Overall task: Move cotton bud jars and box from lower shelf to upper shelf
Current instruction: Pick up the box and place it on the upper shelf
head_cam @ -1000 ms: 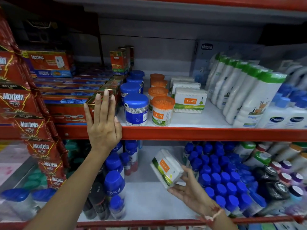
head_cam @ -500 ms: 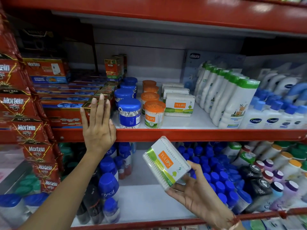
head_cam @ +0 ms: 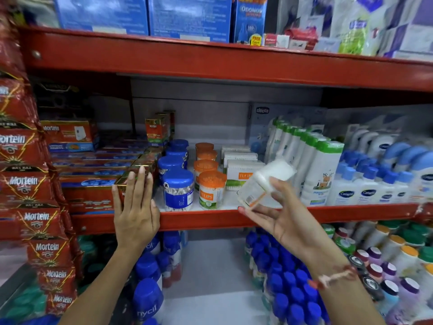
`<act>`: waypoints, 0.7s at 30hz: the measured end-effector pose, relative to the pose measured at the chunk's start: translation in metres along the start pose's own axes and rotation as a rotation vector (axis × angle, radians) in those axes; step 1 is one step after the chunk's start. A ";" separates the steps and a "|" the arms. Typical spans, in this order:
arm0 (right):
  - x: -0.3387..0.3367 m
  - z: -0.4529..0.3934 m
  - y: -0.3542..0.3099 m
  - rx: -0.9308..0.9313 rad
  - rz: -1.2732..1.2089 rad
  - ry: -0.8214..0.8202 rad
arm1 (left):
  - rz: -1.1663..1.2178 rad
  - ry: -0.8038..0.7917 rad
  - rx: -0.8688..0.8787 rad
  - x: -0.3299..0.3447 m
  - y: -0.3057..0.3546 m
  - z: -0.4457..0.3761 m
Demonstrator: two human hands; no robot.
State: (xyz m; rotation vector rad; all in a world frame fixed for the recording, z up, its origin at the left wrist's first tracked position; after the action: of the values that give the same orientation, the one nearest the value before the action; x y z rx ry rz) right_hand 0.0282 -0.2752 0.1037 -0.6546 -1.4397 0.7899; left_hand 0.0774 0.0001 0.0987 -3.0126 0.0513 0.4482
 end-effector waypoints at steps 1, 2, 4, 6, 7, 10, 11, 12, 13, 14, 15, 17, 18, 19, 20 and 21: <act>-0.002 -0.009 -0.006 -0.017 0.072 0.055 | 0.002 -0.006 0.000 0.001 0.000 0.000; -0.004 -0.017 -0.012 -0.037 0.150 0.101 | 0.004 -0.008 0.001 0.000 0.000 0.000; -0.002 -0.030 -0.019 -0.059 0.275 0.128 | 0.003 -0.012 0.002 0.001 0.000 0.000; -0.002 -0.040 -0.020 -0.051 0.342 0.135 | 0.002 -0.016 0.006 0.002 0.000 0.002; -0.004 -0.044 -0.019 -0.046 0.367 0.152 | 0.002 -0.014 0.011 0.002 -0.001 0.002; -0.013 -0.058 -0.020 -0.053 0.456 0.234 | 0.004 -0.008 0.017 0.003 -0.001 -0.001; -0.015 -0.061 -0.023 -0.071 0.488 0.259 | 0.006 -0.006 0.017 0.003 -0.001 -0.001; -0.016 -0.065 -0.026 -0.089 0.527 0.275 | 0.007 -0.007 0.016 0.003 -0.001 -0.001; -0.016 -0.066 -0.028 -0.097 0.565 0.283 | 0.008 -0.008 0.016 0.003 -0.002 -0.001; -0.016 -0.068 -0.030 -0.093 0.592 0.292 | 0.010 -0.012 0.017 0.003 -0.002 -0.001; -0.015 -0.066 -0.031 -0.081 0.611 0.307 | 0.013 -0.018 0.018 0.004 -0.002 -0.001; -0.021 -0.067 -0.033 -0.045 0.670 0.337 | 0.014 -0.024 0.020 0.004 -0.001 -0.001; -0.022 -0.070 -0.035 -0.021 0.726 0.333 | 0.012 -0.025 0.019 0.004 -0.001 0.000; -0.022 -0.070 -0.036 -0.004 0.788 0.327 | 0.011 -0.026 0.017 0.004 -0.001 0.000; -0.023 -0.070 -0.038 -0.004 0.843 0.324 | 0.011 -0.027 0.016 0.004 -0.001 0.000; -0.025 -0.071 -0.040 -0.010 0.886 0.319 | 0.010 -0.027 0.017 0.004 -0.001 0.000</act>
State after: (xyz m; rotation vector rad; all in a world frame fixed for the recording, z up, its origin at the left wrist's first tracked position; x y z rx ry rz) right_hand 0.1028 -0.3142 0.1176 -1.3948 -0.8252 1.2784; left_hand 0.0813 0.0012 0.0975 -2.9907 0.0676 0.4871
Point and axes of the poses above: each hand's wrist, its own z-axis away from the middle knuckle, its own x-axis out of the palm, y = z × x, the point moved 10 cm from there along -z, towards the middle knuckle, and after that the axes turned 6 degrees about -z, right-handed, at the moved point
